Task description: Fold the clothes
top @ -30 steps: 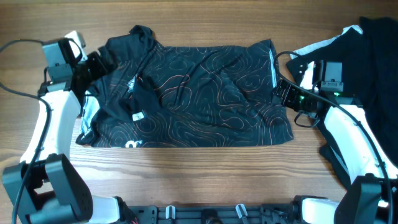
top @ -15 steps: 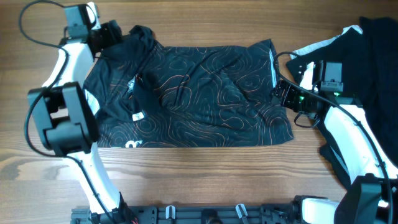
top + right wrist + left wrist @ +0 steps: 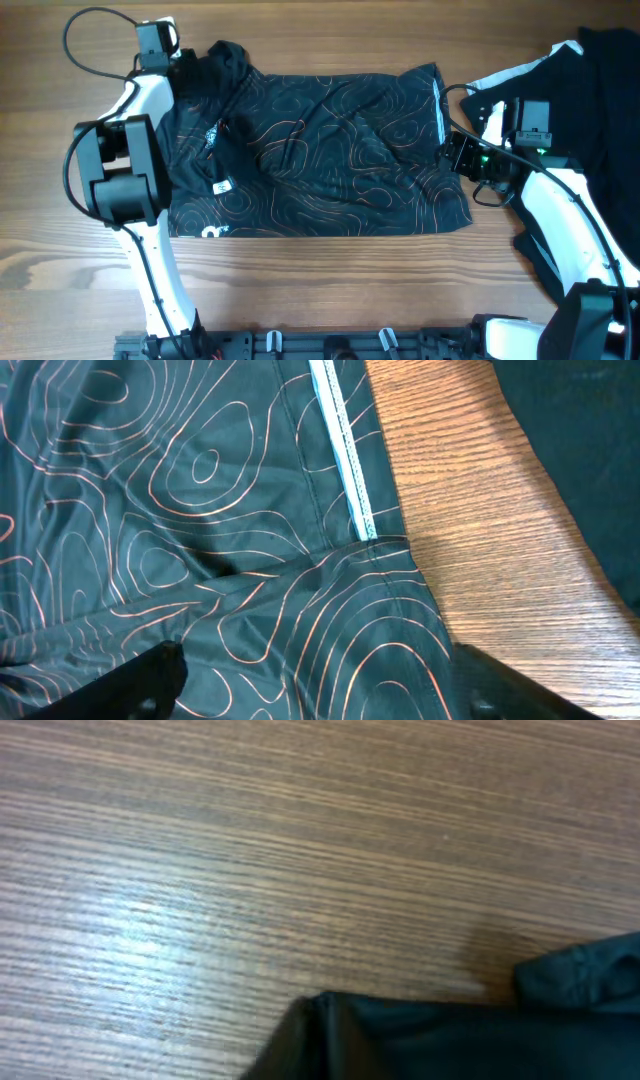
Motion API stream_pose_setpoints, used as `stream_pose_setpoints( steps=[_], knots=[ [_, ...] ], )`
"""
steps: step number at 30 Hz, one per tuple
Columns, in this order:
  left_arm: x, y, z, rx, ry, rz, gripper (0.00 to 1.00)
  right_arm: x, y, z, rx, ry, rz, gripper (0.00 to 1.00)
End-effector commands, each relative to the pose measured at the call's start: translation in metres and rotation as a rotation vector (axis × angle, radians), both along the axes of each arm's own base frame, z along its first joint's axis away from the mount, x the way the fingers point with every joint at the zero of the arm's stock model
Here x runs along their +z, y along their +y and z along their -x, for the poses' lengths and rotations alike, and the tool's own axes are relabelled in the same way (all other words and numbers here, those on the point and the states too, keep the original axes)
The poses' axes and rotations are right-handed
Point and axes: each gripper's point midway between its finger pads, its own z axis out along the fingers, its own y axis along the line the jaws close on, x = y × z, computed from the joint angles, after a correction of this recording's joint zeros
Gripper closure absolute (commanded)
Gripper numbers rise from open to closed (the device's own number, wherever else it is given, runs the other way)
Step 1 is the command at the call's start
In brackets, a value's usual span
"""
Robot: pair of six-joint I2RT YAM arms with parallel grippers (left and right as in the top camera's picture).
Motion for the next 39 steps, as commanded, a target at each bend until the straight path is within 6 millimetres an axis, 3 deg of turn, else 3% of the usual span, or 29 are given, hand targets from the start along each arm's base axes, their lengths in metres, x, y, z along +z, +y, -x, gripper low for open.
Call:
stream_pose_setpoints(
  steps=[1,6,8,11,13,15,19,22,26,32,34,39],
  knots=[
    [-0.027,-0.019,0.019,-0.063,0.104,0.085,0.96,0.002,0.003,-0.004,0.011,-0.009,-0.008,0.21],
    [0.007,-0.022,0.026,-0.073,0.104,0.098,0.96,-0.014,0.001,-0.002,0.006,0.041,0.004,0.23],
    [0.025,-0.023,0.035,-0.072,0.125,0.101,0.96,-0.022,-0.005,-0.003,-0.002,0.057,0.036,0.3],
    [0.03,-0.024,0.053,-0.048,0.188,0.124,0.96,-0.035,-0.021,-0.001,0.033,0.086,0.149,0.29],
    [0.033,-0.022,0.065,-0.023,0.233,0.143,0.96,-0.037,-0.027,-0.011,0.05,0.093,0.188,0.26],
    [0.037,-0.019,0.072,0.015,0.25,0.167,0.96,-0.032,-0.028,-0.032,0.056,0.071,0.192,0.25],
    [0.049,-0.016,0.071,0.021,0.23,0.167,0.96,-0.014,-0.033,-0.121,0.061,-0.051,0.205,0.21],
    [0.05,-0.016,0.068,0.058,0.216,0.195,0.96,-0.018,-0.02,-0.178,0.093,-0.162,0.144,0.22],
    [0.051,-0.018,0.066,0.075,0.206,0.219,0.96,-0.035,0.003,-0.219,0.137,-0.282,0.128,0.27],
    [0.064,-0.043,0.055,-0.034,0.147,0.358,0.96,-0.068,0.036,-0.242,0.173,-0.354,0.169,0.29],
    [0.068,-0.039,0.05,-0.036,0.122,0.375,0.96,-0.077,0.04,-0.241,0.167,-0.339,0.183,0.35],
    [0.067,-0.029,0.051,-0.018,0.122,0.376,0.96,-0.089,0.023,-0.237,0.094,-0.291,0.265,0.96]
  ],
)
